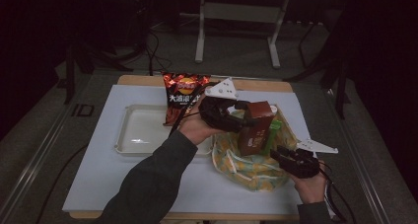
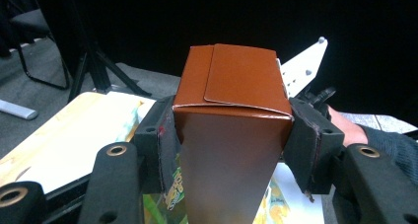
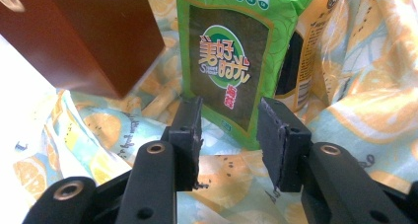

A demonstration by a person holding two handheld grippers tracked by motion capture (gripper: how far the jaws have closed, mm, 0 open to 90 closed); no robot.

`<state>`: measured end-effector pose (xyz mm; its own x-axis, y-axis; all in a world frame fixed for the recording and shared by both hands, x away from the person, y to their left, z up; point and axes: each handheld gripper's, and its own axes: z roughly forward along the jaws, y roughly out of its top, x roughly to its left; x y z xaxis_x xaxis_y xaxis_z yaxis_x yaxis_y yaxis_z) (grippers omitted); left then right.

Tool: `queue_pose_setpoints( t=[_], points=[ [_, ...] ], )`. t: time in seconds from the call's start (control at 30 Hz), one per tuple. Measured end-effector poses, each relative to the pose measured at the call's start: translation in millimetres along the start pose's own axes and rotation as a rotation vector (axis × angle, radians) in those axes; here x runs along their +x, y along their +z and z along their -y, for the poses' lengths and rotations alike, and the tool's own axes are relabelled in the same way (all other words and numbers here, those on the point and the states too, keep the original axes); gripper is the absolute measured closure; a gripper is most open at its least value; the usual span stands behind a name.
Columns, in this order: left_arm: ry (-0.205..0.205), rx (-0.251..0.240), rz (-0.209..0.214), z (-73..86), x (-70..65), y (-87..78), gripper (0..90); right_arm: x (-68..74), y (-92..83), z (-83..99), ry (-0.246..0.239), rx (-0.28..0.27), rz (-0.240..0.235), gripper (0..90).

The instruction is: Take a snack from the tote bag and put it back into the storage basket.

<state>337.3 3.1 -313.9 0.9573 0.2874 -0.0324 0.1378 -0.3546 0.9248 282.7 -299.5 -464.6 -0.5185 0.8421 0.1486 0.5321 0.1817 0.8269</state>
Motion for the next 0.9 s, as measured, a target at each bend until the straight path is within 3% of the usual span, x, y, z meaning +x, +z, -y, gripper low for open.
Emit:
queue_pose_setpoints(
  t=[0.13, 0.37, 0.9],
  points=[
    [-0.033, -0.007, 0.014, -1.8, 1.6, -8.1, 42.7, -0.5, 0.4, 0.5, -0.002, 0.006, 0.003, 61.9],
    [-0.036, -0.001, 0.014, -1.5, 0.9, -20.7, 42.7, -1.8, -1.8, 0.7, -0.006, 0.004, 0.007, 62.2],
    [-0.069, -0.057, -0.028, 1.8, 6.9, -64.9, 42.7, -2.9, -4.4, 0.8, 0.003, -0.002, 0.011, 61.8]
  ],
)
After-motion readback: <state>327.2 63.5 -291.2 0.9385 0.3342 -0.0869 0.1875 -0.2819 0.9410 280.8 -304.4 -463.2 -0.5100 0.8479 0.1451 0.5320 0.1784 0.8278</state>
